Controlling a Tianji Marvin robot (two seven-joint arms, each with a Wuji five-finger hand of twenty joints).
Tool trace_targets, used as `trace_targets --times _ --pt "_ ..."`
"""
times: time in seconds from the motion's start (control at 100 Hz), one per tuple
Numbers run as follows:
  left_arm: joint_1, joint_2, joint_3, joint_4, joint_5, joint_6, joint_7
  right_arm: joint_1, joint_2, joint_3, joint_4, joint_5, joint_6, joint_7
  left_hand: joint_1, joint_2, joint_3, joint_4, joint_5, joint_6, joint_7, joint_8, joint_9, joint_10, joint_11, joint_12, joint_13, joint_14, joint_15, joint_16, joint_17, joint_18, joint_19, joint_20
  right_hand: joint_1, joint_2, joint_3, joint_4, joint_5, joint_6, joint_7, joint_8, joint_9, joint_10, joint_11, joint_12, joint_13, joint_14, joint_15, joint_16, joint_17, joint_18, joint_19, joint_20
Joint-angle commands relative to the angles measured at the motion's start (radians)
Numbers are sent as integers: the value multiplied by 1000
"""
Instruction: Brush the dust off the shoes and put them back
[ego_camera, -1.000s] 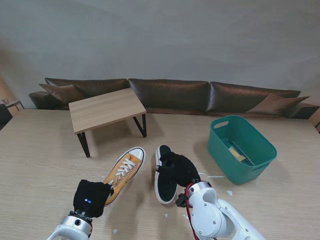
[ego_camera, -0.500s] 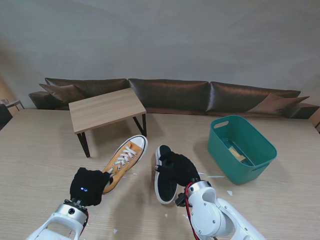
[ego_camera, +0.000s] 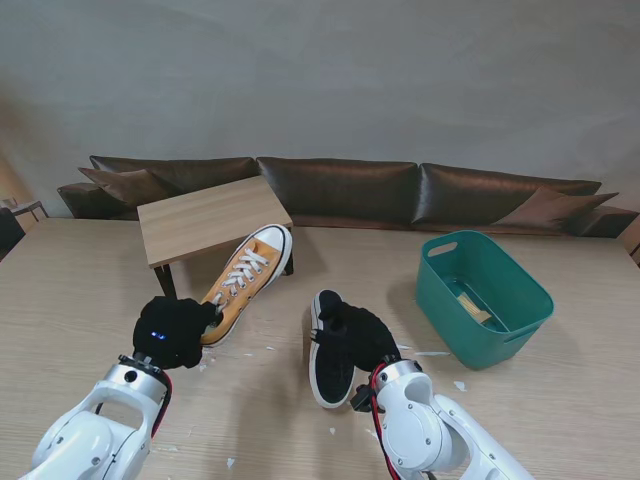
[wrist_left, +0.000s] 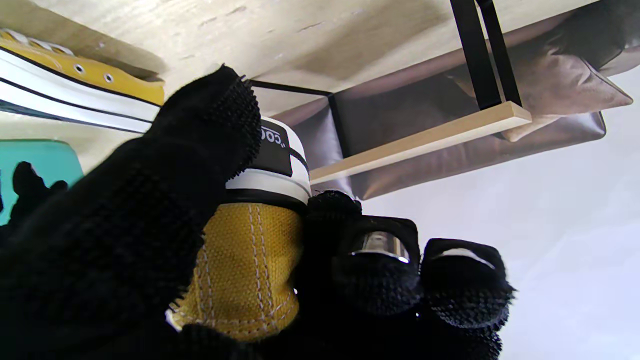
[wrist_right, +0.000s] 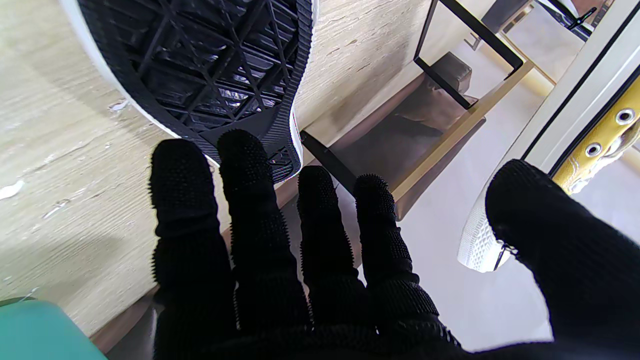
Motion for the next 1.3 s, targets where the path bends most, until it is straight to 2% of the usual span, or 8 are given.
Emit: trace_targets --times 0.0,0.38,0.56,0.91,1.29 --pt "-23 -5 -13 -6 1 -5 -15 -1 -4 -2 0 0 -3 16 121 202 107 44 155 67 192 25 111 -69 66 18 26 -37 3 -7 28 46 6 15 -28 27 20 22 -8 5 9 -9 25 16 5 -16 30 6 13 4 -343 23 27 9" --pt "-130 -11 -36 35 -97 -33 -39 2 -2 -1 2 3 -1 26 126 206 103 44 152 73 189 33 111 -65 64 24 26 -33 4 -4 25 50 4 21 -29 27 19 22 -8 4 9 -9 24 15 5 -15 31 4 13 5 -343 23 27 9" --pt "-186 -13 -44 57 -147 -31 -84 4 -2 0 4 6 0 29 129 210 101 44 150 77 188 36 111 -62 64 26 26 -31 4 -2 23 53 4 24 -28 28 18 22 -8 5 9 -9 24 16 5 -16 29 6 13 5 -344 23 26 9" --pt "-297 -8 -66 139 -197 -52 -140 5 0 5 7 14 0 41 133 214 96 45 148 81 186 42 111 -60 62 29 26 -28 3 -1 19 56 3 27 -27 29 17 22 -9 6 8 -9 24 17 4 -16 28 7 12 5 -346 23 25 9" --pt "-394 -3 -79 245 -241 -37 -178 4 4 8 11 20 -5 55 139 220 91 46 142 89 183 49 107 -55 60 32 25 -20 0 0 8 62 5 33 -27 30 16 22 -10 5 7 -9 23 16 4 -15 27 5 12 5 -348 22 23 9"
